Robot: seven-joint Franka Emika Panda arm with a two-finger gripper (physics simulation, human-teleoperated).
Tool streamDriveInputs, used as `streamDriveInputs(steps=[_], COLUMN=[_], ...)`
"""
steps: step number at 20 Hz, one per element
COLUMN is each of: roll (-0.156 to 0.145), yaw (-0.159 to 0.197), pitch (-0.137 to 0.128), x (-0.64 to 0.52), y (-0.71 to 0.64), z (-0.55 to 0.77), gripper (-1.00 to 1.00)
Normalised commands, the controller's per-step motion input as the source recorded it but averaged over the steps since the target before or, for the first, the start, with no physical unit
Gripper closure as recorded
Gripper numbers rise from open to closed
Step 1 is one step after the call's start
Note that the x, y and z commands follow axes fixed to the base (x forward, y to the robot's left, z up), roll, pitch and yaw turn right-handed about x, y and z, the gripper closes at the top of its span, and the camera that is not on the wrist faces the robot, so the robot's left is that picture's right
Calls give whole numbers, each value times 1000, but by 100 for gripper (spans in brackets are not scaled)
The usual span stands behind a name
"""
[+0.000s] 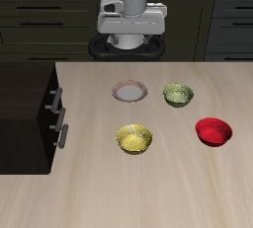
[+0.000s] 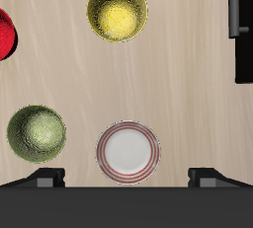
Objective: Place the green bowl on the plate
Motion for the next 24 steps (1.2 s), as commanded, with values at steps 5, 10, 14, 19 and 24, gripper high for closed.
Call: streamDriveInputs(steps=[5,10,14,19,24], roll=[44,51,51,32,5], yaw=[8,-6,-3,-18,15], pitch=[12,4,6,11,8], x=[137,239,197,184,153], y=[257,370,322,330,299], z=[-64,-44,-50,-58,-87], gripper=[-100,-100,-100,-100,-100])
